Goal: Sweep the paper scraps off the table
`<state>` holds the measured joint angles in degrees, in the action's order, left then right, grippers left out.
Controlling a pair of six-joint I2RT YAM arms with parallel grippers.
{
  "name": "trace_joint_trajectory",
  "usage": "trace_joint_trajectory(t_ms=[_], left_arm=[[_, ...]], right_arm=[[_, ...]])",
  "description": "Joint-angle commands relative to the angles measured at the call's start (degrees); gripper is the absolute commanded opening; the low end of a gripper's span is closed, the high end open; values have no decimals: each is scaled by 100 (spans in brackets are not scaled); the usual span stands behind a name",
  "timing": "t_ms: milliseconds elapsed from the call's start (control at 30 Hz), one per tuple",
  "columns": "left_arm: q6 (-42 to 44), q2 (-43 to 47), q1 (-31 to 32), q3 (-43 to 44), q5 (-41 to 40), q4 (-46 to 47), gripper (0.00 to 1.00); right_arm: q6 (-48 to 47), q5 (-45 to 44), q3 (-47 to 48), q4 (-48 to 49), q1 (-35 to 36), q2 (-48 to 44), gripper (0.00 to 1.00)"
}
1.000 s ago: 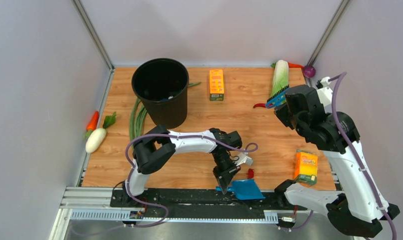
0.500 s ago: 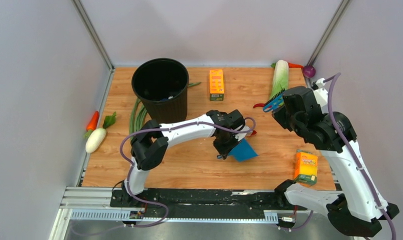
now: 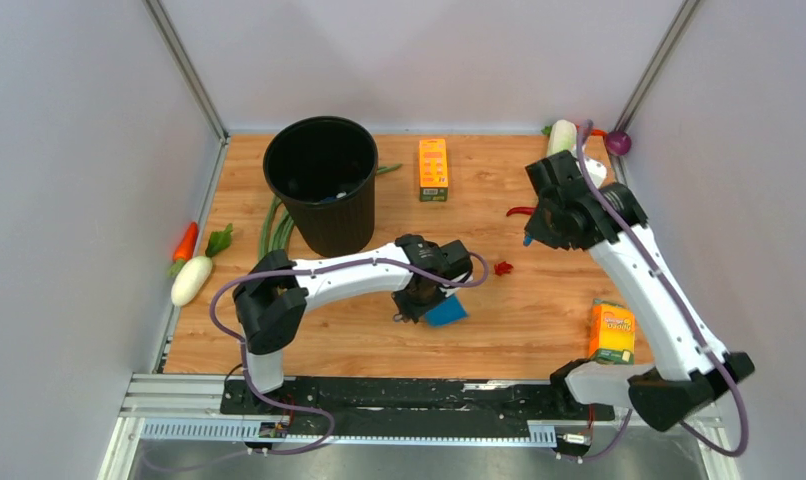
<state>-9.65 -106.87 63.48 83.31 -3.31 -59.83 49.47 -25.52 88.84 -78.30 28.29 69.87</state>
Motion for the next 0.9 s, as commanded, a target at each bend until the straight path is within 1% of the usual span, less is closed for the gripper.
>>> trace_joint_trajectory(t_ms=[0,67,133,200,300,367,467,567,667,800,867], left_arm=[[-72,395,-29,-139,-521,-230,0],[-55,447,-29,-166,-591,-318,0],[-63,483,-46,-192,-706,-371,0],[-90,544,-108,-210,-741,-450,0],[-98,684,-161,-236,-759,-564,0],[-90,781,-161,-262,-785,-634,0],[-81,878,-170,-306,-829,-731,0],[-81,966,-178,-306,-829,-810,0],[-90,984,-178,-228,-829,-942,0],[-116,1001,-178,-61,-838,-995,0],[-99,967,-178,10,-803,-1013,0]], right_arm=[[-1614,1205,-112,149,-316,667,0],[-2089,1793,-182,201,-316,975,0],[-2371,2111,-165,140,-307,1326,0],[-2539,2095,-130,-9,-298,1599,0],[-2662,1805,-33,-247,-289,1890,0],[-2619,1770,45,-238,-289,1873,0],[-2539,2015,370,-247,-272,1776,0],[-2626,1779,389,-256,-289,1627,0],[-2522,1490,30,-256,-342,1443,0],[-2451,646,-498,-247,-736,1424,0],[-2338,574,-551,-229,-922,1564,0]])
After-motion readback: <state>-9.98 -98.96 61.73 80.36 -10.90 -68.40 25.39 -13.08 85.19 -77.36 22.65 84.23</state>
